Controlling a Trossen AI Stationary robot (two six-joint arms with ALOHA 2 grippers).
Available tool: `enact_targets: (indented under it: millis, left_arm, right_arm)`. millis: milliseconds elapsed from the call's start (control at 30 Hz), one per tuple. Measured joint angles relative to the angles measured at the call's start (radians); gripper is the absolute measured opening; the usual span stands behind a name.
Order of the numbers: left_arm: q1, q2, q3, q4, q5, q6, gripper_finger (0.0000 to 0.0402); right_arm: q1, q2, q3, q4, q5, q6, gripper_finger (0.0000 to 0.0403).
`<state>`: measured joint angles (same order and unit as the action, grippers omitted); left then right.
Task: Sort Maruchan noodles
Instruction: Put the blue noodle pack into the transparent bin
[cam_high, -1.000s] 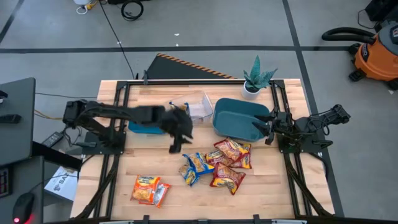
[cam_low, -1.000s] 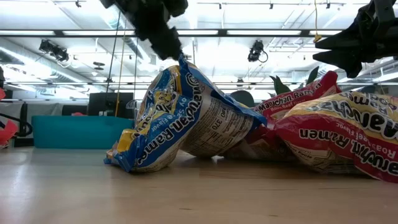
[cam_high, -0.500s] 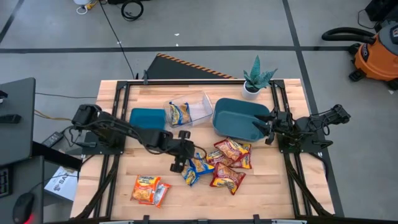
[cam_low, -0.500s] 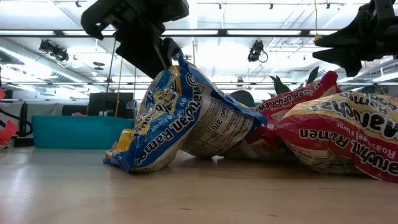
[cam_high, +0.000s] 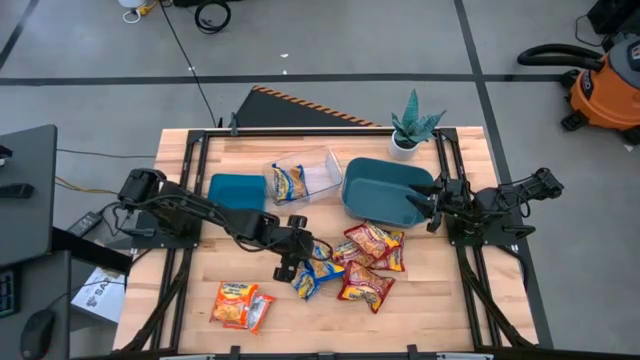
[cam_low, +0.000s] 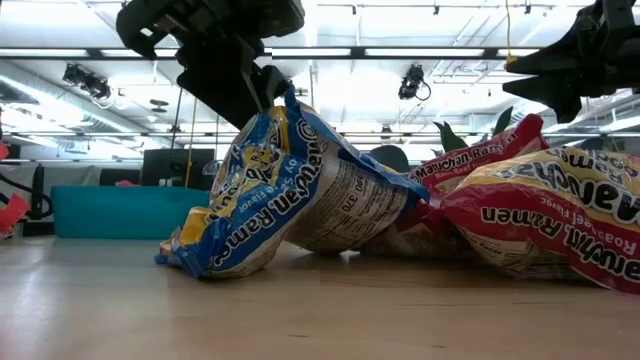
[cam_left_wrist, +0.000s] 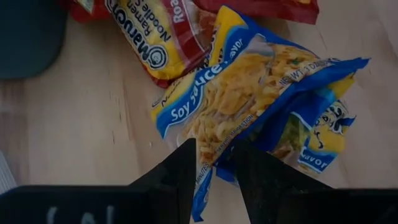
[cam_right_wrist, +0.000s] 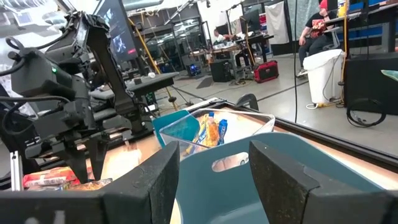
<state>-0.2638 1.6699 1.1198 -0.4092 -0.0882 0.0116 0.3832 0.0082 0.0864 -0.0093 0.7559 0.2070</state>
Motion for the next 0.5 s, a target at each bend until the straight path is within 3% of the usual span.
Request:
enact_targets:
  millis: [500]
  left_arm:
    - [-0.005,0.000,0.000,-0.030,0.000,0.024,0.0117]
  right_arm:
    - [0.000,0.000,0.000,0.000,0.000,0.000,0.0199]
